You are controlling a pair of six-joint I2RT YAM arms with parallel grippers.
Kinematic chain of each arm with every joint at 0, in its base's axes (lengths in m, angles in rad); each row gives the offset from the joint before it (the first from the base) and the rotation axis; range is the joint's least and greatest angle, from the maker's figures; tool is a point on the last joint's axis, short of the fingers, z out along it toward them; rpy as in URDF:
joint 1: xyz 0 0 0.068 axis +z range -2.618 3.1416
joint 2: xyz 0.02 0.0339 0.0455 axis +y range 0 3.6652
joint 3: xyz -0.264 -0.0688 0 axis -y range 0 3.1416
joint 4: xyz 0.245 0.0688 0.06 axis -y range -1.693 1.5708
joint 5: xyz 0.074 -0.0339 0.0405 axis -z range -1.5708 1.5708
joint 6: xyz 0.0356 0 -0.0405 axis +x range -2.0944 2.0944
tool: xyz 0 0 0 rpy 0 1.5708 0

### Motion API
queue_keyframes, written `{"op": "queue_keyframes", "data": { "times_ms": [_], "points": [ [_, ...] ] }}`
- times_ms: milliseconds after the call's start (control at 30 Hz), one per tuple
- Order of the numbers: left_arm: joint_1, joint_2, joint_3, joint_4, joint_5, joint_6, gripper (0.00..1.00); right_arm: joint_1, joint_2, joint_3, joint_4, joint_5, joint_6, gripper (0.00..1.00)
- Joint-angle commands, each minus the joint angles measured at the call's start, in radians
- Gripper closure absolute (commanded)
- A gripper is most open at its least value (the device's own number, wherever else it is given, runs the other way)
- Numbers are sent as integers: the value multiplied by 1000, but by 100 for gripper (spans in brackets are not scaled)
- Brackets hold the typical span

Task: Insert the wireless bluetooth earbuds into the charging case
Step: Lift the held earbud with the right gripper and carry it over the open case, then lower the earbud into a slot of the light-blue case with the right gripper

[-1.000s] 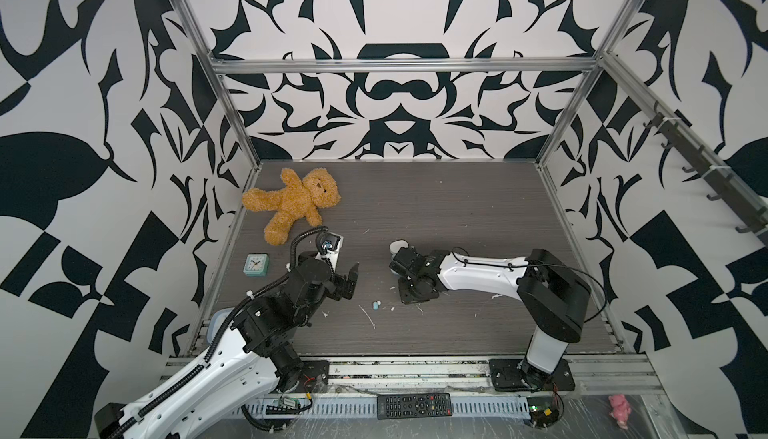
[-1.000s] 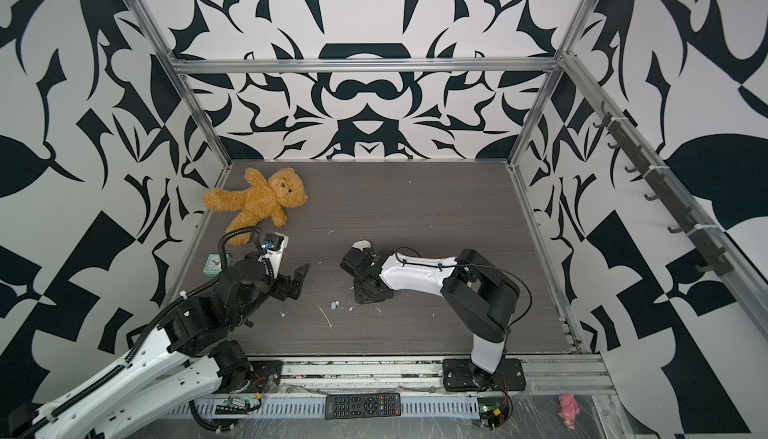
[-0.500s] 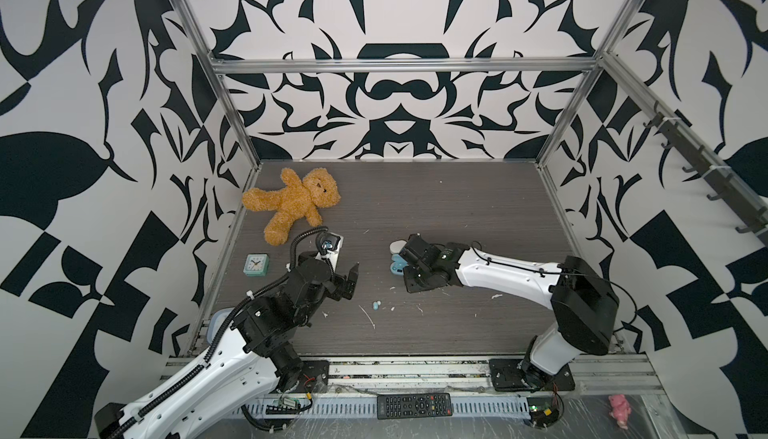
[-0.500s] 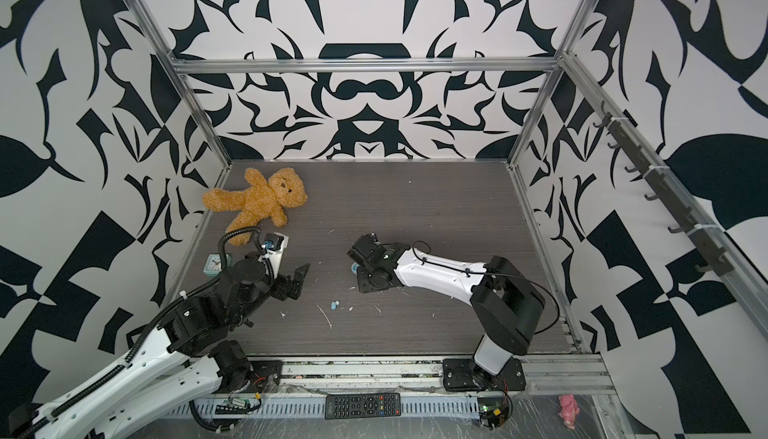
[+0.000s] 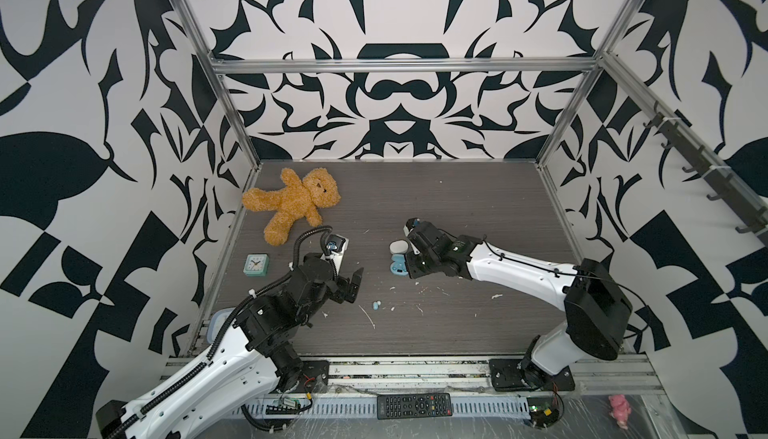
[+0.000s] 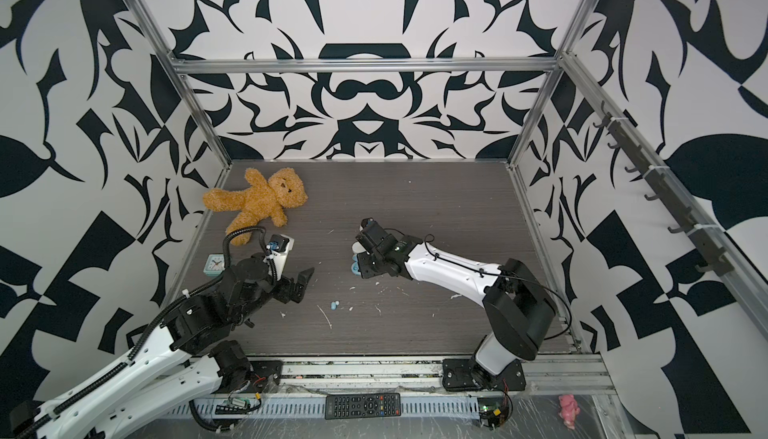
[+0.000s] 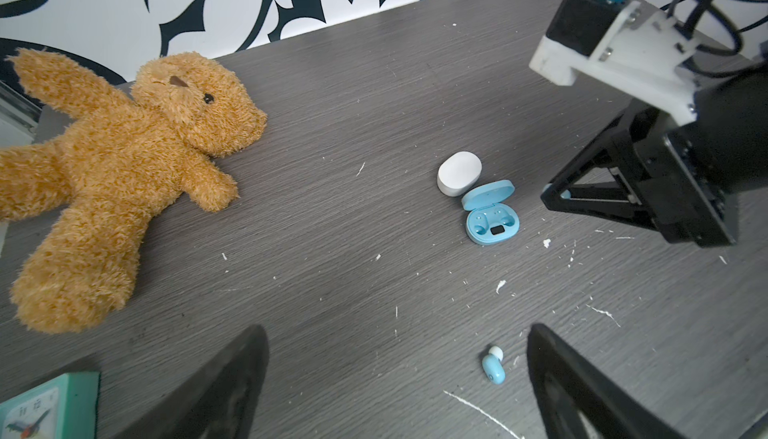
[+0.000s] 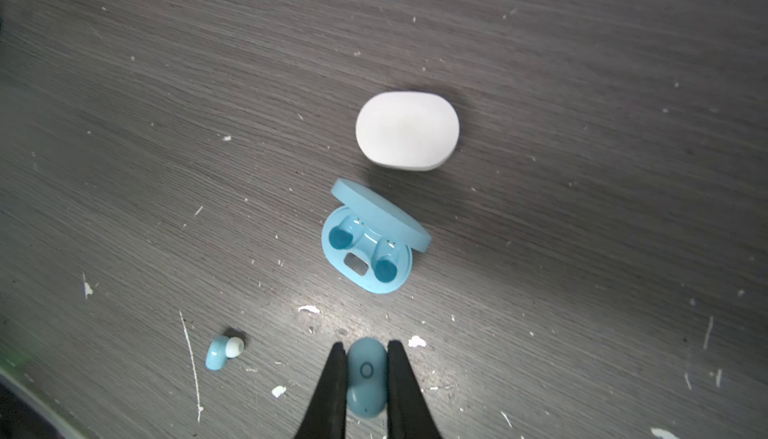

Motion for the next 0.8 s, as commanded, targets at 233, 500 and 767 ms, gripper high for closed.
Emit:
{"op": "queue_keyframes", "data": {
  "times_ms": [233, 500, 767],
  "points": [
    [4, 29, -13, -13, 88, 2, 1, -6, 56, 16, 105, -11, -146, 100],
    [4, 38, -11, -14, 107, 5, 1, -10, 138, 49, 106, -2, -191, 100],
    [5, 47, -12, -14, 133, 7, 1, -11, 179, 63, 112, 20, -208, 100]
  ]
}}
